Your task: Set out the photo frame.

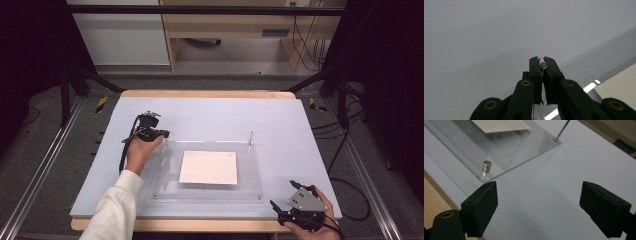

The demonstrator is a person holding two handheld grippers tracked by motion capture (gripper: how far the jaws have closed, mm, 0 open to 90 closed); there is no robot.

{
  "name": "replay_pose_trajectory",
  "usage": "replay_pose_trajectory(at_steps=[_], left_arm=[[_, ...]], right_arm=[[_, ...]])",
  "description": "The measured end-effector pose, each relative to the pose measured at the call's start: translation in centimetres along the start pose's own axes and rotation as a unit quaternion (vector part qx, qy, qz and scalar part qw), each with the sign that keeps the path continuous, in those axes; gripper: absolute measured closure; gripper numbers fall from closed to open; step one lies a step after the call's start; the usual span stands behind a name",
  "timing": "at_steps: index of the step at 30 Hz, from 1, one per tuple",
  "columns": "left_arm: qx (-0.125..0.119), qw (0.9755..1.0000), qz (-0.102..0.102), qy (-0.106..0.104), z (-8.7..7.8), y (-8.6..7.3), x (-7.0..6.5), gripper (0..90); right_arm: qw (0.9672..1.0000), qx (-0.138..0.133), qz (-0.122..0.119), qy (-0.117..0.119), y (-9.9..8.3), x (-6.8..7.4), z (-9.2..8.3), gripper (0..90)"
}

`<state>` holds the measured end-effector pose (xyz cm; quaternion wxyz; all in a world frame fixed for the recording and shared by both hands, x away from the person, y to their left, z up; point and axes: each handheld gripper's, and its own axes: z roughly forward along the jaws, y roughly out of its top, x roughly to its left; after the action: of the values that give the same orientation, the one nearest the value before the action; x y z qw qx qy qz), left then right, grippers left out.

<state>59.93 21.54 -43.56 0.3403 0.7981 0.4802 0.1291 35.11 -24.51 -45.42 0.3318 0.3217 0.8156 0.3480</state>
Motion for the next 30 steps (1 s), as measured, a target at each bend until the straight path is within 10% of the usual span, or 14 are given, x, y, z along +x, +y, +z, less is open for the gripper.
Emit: replay_pose_trajectory(at_steps=[11, 30], left_arm=[[0.005, 1.0, -0.003, -0.003, 0.1, 0.1, 0.0, 84.9], [0.005, 0.9999, -0.004, -0.008, 0.2, 0.1, 0.2, 84.8]], right_arm=[[0.9992, 0.027, -0.022, 0.02, -0.7, 1.4, 1.2, 21.1], [0.9979, 0.0, -0.053, 0.038, 0.5, 2.4, 3.2, 33.5]])
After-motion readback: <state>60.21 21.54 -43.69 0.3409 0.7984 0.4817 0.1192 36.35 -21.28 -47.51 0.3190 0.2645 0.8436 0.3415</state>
